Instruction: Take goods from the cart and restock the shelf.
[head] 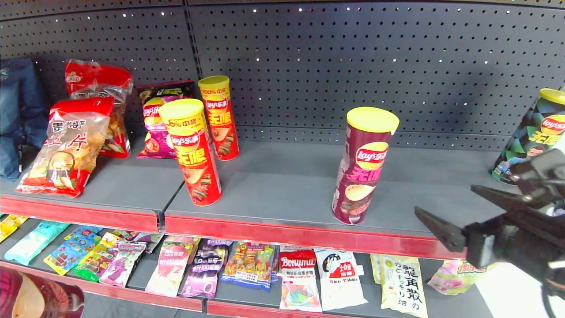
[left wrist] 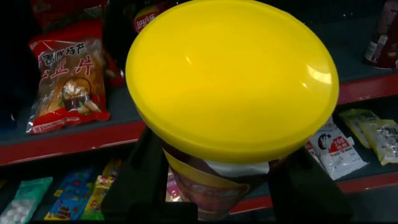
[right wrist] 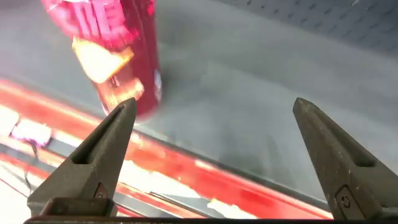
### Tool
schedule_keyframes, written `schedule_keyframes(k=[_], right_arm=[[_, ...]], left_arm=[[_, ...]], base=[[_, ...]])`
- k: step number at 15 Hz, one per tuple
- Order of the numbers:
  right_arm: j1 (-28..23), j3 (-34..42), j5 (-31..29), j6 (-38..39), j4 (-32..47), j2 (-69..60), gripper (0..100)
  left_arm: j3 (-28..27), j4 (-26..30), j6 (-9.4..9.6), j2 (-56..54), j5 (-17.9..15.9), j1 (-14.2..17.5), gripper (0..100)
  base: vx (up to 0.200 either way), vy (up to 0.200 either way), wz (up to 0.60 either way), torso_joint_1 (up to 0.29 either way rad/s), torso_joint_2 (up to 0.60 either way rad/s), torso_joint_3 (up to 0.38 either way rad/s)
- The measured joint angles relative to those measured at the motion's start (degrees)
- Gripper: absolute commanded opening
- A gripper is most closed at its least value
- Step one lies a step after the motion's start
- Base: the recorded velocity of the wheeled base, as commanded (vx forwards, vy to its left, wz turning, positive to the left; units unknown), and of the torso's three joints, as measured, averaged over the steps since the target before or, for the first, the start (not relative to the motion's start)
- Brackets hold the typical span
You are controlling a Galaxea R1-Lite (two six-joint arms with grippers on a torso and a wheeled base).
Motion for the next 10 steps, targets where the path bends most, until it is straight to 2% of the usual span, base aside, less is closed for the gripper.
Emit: schedule_keyframes(k=[2,4,6,8,10], right_arm=[[-3.25,2.40,3.80,-1.87,9.06,-9.64,100],[-7.36,1.62,7.44,-2.16,25.56,-21.25,100],[-12.11,-0.06,9.02,-1.34,38.71,-32.11,100],[-20.85,-1.11,8.31,0.90,45.29,-40.27,100],[-31.73,-1.21,7.96,3.07,47.34,-43.85,100]], left_arm=[[-0.55,0.02,0.01,0.41,-0.85,0.00,0],[-2.07,0.02,0.09,1.02,-2.85,0.04,0],[-3.23,0.09,0.06,1.66,-4.36,0.02,0],[-3.23,0.13,0.06,1.99,-5.14,0.02,0],[-2.95,0.16,0.01,2.22,-5.86,0.02,0]], base=[[0.000,0.000,0.00,0.000,0.00,0.000],[0.000,0.000,0.00,0.000,0.00,0.000],[0.000,0.000,0.00,0.000,0.00,0.000],[0.000,0.000,0.00,0.000,0.00,0.000],[0.000,0.000,0.00,0.000,0.00,0.000]])
